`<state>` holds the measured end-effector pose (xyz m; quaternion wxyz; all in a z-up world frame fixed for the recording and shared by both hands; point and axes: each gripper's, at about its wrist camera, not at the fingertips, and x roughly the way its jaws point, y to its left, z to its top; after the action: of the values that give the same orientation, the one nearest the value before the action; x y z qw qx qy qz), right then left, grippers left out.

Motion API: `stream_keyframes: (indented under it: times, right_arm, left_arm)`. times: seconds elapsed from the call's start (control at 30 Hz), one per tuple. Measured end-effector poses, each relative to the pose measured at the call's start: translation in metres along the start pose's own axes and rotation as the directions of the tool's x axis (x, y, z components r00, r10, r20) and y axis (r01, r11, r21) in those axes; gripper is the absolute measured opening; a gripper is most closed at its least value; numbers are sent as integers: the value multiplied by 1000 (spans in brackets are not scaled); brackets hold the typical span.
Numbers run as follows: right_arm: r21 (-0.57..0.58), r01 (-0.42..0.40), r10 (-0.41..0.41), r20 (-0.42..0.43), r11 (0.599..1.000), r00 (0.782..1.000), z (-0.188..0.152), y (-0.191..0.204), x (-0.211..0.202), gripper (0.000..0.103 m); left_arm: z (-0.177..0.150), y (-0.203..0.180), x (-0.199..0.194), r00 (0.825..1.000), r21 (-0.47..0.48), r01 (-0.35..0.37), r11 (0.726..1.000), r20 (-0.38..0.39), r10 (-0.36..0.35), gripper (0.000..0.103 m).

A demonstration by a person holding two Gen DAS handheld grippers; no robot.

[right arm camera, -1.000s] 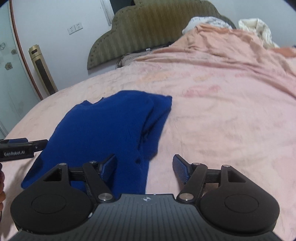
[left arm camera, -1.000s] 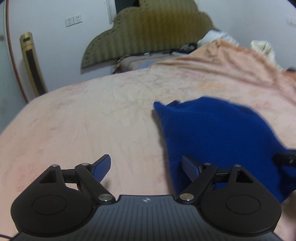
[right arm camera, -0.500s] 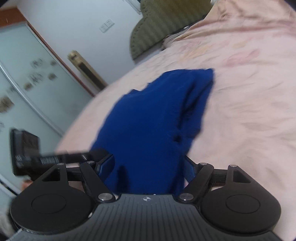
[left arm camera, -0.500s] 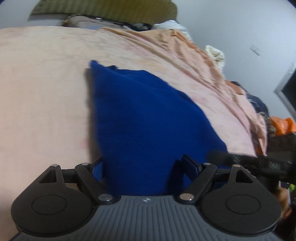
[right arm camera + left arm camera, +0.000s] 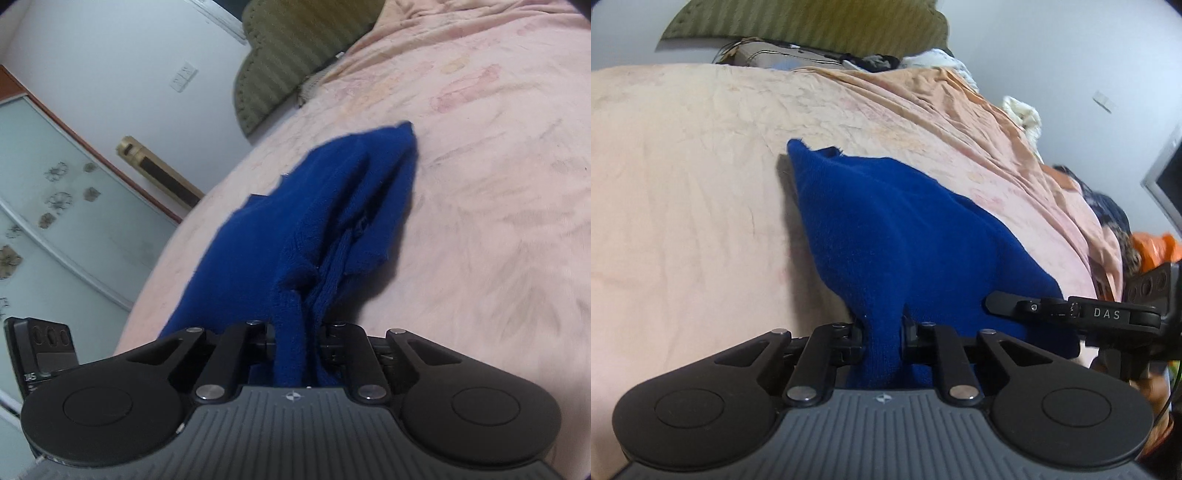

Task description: Fold small clothes

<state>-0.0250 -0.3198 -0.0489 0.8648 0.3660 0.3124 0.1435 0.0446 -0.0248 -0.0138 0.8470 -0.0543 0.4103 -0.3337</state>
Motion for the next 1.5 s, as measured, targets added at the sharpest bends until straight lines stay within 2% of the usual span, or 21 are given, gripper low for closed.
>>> stream_keyframes:
  times: [0.07,0.13,0.17,0.2,0.23,0.27,0.3,0.33,0.37,0.47,0.5,0.57,0.63,0.7,0.8,0.93,1.0,1.03,1.13,1.3,1.5]
  right_arm:
    - [-34,5,-6,-13,999,1000,-5,5,-8,18]
    - [-75,80,-84,-47,994,995,-13,8,-7,33]
    - [-117,119,-125,-45,986,991,-18,11,-8,28]
    - [-145,143,-149,-29,979,988,-20,15,-12,31]
    - [-167,177,-180,-2,970,984,-22,21,-20,33]
    - [-192,230,-225,47,954,973,-22,27,-28,40]
    - [-220,294,-276,109,930,955,-22,35,-35,39]
    - [-248,353,-319,169,902,933,-19,44,-39,39]
    - [-279,379,-331,203,883,921,-16,52,-40,39]
    - [-358,343,-290,195,869,937,-4,68,-21,40]
    - [-373,343,-296,180,862,938,0,69,-9,37]
    - [-392,402,-371,156,828,916,5,63,19,36]
    - [-378,452,-414,180,808,892,11,54,30,35]
    - [-341,454,-409,199,823,891,8,60,21,40]
    - [-379,465,-395,250,800,884,-3,72,10,43]
    - [-387,469,-420,209,794,883,-8,66,23,50]
    - [-398,522,-477,214,754,852,-14,67,29,62]
    - [-399,541,-494,222,741,841,-17,69,30,64]
    - [-383,538,-485,233,751,843,-24,73,25,68]
    - [-379,546,-492,238,747,838,-31,73,22,73]
    - [-330,506,-452,230,797,862,-19,63,6,81]
  left_arm:
    - [-8,-4,-1,999,44,-42,998,-26,43,18]
    - [-14,-9,-5,995,88,-97,991,-22,99,21]
    - [-13,-11,-11,994,93,-109,990,-10,110,24]
    - [-11,-13,-18,992,99,-127,987,14,126,27]
    - [-7,-16,-25,987,111,-158,981,53,153,33]
    - [-2,-19,-29,980,126,-189,974,91,179,41]
    - [5,-24,-29,970,143,-224,964,124,207,46]
    - [14,-28,-26,962,156,-255,954,144,233,60]
    - [21,-33,-19,954,165,-280,946,153,256,67]
    - [35,-40,18,934,188,-355,916,118,338,67]
    - [36,-40,32,927,204,-376,904,95,364,68]
    - [33,-37,46,916,208,-401,892,85,392,69]
    - [29,-38,38,914,188,-405,895,110,390,69]
    - [24,-43,30,906,209,-423,882,136,402,72]
    - [16,-49,32,890,222,-454,863,149,430,74]
    - [14,-54,33,884,217,-467,857,152,443,74]
    - [13,-55,33,881,218,-472,854,153,448,74]
    - [12,-55,33,879,215,-475,853,155,450,75]
    - [10,-55,32,871,196,-489,850,160,464,82]
    - [6,-55,29,874,186,-483,856,160,459,82]
    - [17,-46,20,889,214,-451,866,191,416,83]
